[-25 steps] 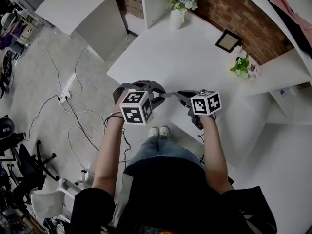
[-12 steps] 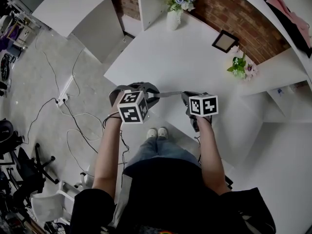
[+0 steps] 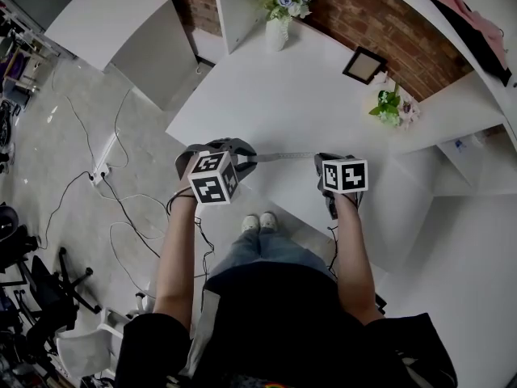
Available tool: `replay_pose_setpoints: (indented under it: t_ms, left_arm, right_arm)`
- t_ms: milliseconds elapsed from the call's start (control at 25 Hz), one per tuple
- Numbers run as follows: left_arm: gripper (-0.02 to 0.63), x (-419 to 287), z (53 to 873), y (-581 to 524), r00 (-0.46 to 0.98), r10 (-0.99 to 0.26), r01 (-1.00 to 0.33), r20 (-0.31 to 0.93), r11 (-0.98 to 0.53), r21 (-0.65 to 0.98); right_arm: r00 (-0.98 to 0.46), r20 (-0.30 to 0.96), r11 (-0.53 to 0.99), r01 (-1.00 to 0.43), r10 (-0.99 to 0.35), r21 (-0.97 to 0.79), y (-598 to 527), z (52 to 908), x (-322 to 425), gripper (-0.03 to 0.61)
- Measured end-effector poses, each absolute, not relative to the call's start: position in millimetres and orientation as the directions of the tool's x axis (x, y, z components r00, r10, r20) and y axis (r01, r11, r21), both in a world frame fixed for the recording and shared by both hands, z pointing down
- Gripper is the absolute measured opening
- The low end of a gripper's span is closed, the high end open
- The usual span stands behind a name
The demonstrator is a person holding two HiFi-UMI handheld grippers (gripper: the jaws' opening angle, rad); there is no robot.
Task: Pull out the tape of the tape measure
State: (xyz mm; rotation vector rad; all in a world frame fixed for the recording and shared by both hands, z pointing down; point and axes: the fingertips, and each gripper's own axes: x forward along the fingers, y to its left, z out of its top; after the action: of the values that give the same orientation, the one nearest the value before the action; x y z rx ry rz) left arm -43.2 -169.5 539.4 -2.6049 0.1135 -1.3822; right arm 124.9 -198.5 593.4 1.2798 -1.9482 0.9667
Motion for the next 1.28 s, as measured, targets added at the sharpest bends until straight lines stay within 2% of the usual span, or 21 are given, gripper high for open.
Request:
replay_pose_setpoints:
  t_ms: [520, 960, 1280]
  left_arm:
    - [0.074, -46.5, 540.5, -173.6, 0.581, -0.134, 0.008, 0.803, -0.985, -0.171]
    - [0.074, -62.6, 548.0, -174.6, 0.534, -0.143, 0.018, 0.833, -0.983, -0.180]
    - [0.074, -67.7, 550.0, -174.2, 0.544, -0.128, 0.010, 0.829, -0.987, -0.159]
  right_arm:
    - [-0.289, 0.810, 0.175, -0.957, -0.511, -0.231, -192.9, 596.4, 167.8, 0.025]
    - [-0.183, 0.844, 0.131, -0.982, -0.504, -0.134, -184.3, 601.1, 207.0, 0.025]
    - [-0.183, 0.847, 0.116, -0.983, -0.500, -0.144, -179.6, 603.0, 213.2, 0.025]
